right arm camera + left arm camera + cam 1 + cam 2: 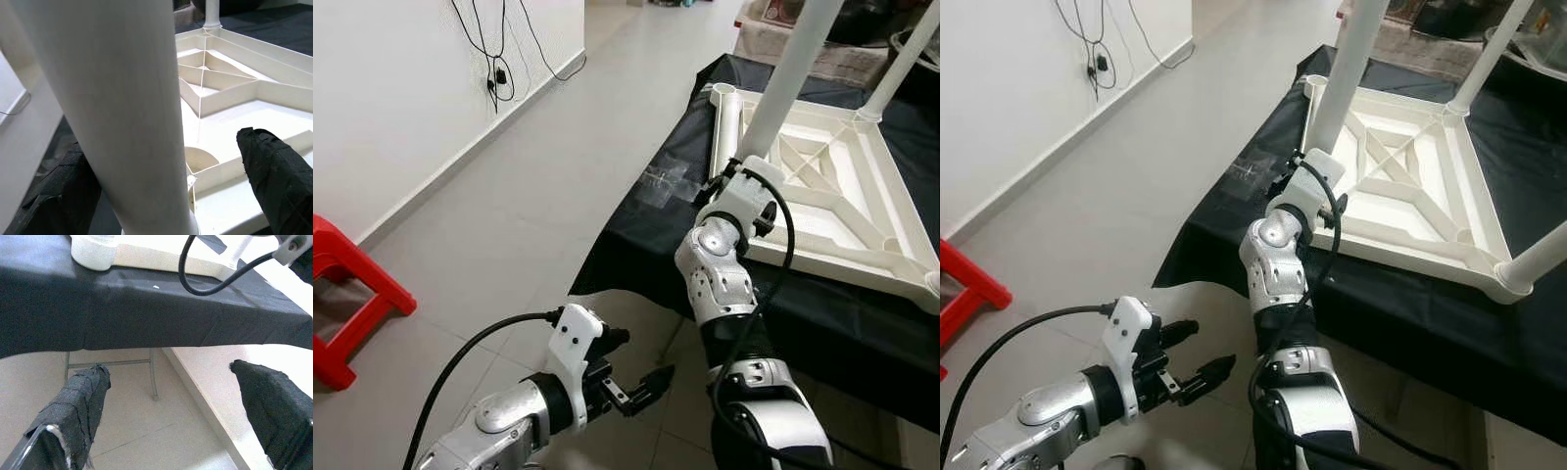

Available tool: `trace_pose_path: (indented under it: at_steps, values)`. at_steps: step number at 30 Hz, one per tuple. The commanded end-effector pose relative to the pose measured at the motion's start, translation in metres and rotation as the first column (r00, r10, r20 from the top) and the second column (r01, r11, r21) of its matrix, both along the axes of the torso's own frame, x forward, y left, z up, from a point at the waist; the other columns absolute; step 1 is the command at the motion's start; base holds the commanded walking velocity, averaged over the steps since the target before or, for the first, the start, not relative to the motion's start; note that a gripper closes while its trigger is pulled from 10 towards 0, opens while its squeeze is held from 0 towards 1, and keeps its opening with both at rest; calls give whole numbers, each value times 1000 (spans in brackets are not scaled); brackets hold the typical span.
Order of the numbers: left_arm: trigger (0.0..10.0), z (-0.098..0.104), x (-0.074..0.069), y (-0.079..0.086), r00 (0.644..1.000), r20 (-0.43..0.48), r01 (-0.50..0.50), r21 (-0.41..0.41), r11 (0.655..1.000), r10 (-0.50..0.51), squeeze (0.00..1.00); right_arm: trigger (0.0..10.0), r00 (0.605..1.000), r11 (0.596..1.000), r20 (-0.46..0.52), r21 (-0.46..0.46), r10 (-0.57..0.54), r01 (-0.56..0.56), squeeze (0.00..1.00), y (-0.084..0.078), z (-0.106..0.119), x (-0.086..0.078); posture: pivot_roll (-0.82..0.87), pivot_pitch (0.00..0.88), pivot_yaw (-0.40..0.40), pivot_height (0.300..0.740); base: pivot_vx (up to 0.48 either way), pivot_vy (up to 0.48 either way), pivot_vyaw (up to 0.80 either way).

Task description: Building children table

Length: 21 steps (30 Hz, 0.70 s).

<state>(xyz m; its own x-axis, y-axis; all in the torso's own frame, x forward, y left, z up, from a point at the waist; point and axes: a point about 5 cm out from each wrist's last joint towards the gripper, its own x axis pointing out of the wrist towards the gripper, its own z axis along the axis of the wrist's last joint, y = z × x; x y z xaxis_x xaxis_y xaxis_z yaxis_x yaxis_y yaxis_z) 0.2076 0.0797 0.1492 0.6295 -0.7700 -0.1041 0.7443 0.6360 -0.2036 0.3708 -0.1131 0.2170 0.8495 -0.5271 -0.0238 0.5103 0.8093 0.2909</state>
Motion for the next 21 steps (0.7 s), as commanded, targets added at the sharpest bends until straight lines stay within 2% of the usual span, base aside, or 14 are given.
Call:
trace_pose_path:
  at_steps: [1,2,6,8,10,13,14,17,18,20,21]
  values:
    - [10000,-4,0,-2,1000,-7,3,8,1000,-3,0,10000,999,999,-38,32,34,-32,0,6,-13,-6,168,84,-85,740,0,0,0]
    - [10000,-4,0,-2,1000,-7,3,8,1000,-3,0,10000,999,999,-38,32,34,-32,0,6,-13,-6,168,84,-85,740,0,0,0]
    - [10000,-8,7,-3,1000,-1,-8,7,1000,8,0,10000,979,980,-52,19,198,-197,0,10,-22,-21,164,58,-90,740,0,0,0]
    - [10000,-8,7,-3,1000,-1,-9,7,1000,9,0,10000,974,975,-58,15,220,-220,0,9,-23,-24,164,58,-90,740,0,0,0]
    - [10000,-9,11,-3,1000,4,-11,8,1000,11,0,10000,952,955,-81,-14,294,-296,0,7,-30,-36,155,41,-89,740,0,0,0]
    - [10000,-10,12,-4,1000,7,-12,8,1000,12,0,10000,941,944,-93,-30,324,-328,0,6,-34,-43,155,41,-89,740,0,0,0]
    - [10000,-10,13,-4,1000,9,-14,7,1000,14,0,10000,926,930,-106,-23,363,-367,0,5,-39,-51,149,28,-88,740,0,0,0]
    - [10000,-10,13,-4,1000,9,-14,7,1000,14,0,10000,926,930,-106,-23,363,-367,0,5,-39,-51,149,28,-88,740,0,0,0]
    - [10000,-11,15,-5,1000,12,-15,6,1000,15,0,10000,912,916,-125,-39,392,-399,0,1,-45,-60,143,19,-89,740,0,0,0]
    - [10000,-14,21,-6,999,29,-36,17,999,36,0,10000,873,868,-162,-122,460,-481,0,-18,-67,-96,127,0,-85,740,0,0,0]
    - [10000,-14,21,-6,999,29,-36,17,999,36,0,10000,873,868,-162,-122,460,-481,0,-18,-67,-96,127,0,-85,740,0,0,0]
